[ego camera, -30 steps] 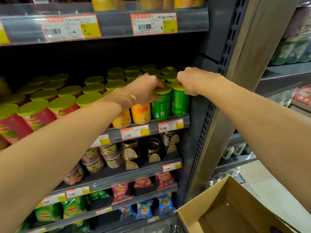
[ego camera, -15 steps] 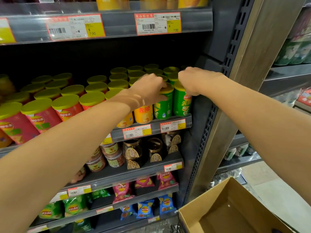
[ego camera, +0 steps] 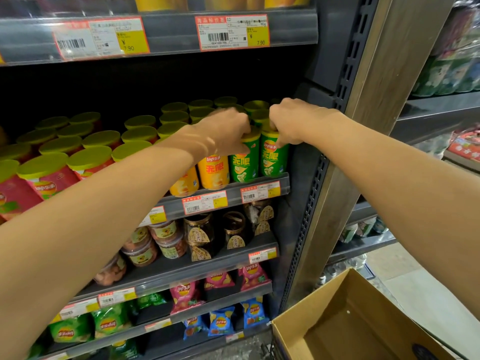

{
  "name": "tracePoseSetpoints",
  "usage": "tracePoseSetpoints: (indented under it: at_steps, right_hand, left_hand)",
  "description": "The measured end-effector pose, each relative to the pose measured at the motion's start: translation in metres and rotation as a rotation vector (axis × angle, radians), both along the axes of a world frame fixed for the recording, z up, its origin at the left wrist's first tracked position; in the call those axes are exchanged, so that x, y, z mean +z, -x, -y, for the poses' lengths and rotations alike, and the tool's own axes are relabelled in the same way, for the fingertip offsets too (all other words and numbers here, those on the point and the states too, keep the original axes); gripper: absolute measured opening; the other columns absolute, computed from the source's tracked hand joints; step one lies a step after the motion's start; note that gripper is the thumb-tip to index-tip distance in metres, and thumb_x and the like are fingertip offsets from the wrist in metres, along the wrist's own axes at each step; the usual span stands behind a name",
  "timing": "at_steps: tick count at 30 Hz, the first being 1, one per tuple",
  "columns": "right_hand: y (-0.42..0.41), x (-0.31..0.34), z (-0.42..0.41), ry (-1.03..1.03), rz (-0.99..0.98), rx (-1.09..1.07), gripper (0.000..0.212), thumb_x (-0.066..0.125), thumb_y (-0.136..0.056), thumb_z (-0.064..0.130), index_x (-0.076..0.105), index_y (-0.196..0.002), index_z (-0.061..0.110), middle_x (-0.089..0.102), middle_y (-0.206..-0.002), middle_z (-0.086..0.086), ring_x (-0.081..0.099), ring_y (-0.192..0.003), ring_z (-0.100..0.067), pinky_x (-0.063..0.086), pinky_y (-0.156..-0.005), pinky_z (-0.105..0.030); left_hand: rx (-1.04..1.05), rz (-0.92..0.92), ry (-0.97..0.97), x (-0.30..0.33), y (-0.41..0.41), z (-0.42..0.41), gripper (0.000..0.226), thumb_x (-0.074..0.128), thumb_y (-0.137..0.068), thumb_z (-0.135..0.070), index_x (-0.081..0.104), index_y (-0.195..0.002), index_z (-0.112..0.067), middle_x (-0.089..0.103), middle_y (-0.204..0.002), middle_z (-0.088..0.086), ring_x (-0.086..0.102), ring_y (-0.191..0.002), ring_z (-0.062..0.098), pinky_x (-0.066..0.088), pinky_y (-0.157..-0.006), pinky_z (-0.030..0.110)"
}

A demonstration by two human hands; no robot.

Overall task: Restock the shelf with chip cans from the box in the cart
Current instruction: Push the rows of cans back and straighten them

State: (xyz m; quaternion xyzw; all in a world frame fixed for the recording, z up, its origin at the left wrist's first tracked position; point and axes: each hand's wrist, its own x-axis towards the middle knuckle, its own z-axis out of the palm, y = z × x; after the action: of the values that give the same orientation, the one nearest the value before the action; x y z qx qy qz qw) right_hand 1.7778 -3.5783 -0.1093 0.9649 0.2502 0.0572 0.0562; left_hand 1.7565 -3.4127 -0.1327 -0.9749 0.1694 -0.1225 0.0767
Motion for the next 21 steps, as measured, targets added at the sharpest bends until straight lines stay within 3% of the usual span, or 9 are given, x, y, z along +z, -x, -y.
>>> tracePoseSetpoints:
  at_steps: [5,10,21]
  right_hand:
    - [0.0,0.003,0.0,-0.012,0.027,-0.005,0.021,0.063,-0.089,0.001,0.059,-0.11,0.005,0.042,-0.094,-0.012,0.044,-0.082,-0.031,0.039,-0.067,-0.036]
    - [-0.001,0.0,-0.005,-0.03,0.027,0.004,0.048,0.081,-0.082,0.028,0.059,-0.116,0.003,0.059,-0.113,-0.019,0.055,-0.091,-0.035,0.051,-0.074,-0.042]
    - [-0.001,-0.002,-0.001,-0.042,0.029,0.006,0.038,0.072,-0.089,0.009,0.057,-0.121,-0.002,0.055,-0.122,-0.023,0.057,-0.101,-0.038,0.041,-0.072,-0.036]
  left_hand:
    - [-0.012,-0.02,0.11,-0.007,0.003,-0.005,0.044,0.068,-0.091,-0.031,0.063,-0.127,-0.007,0.068,-0.113,0.01,0.063,-0.098,0.029,0.053,-0.088,0.04]
    - [0.008,0.036,0.091,-0.008,0.004,-0.002,0.048,0.068,-0.09,-0.035,0.062,-0.129,-0.007,0.066,-0.118,0.01,0.061,-0.104,0.03,0.051,-0.09,0.039]
    - [0.039,0.078,0.079,-0.017,0.002,-0.004,0.048,0.065,-0.091,-0.043,0.064,-0.125,-0.01,0.066,-0.109,0.009,0.062,-0.098,0.03,0.053,-0.088,0.043]
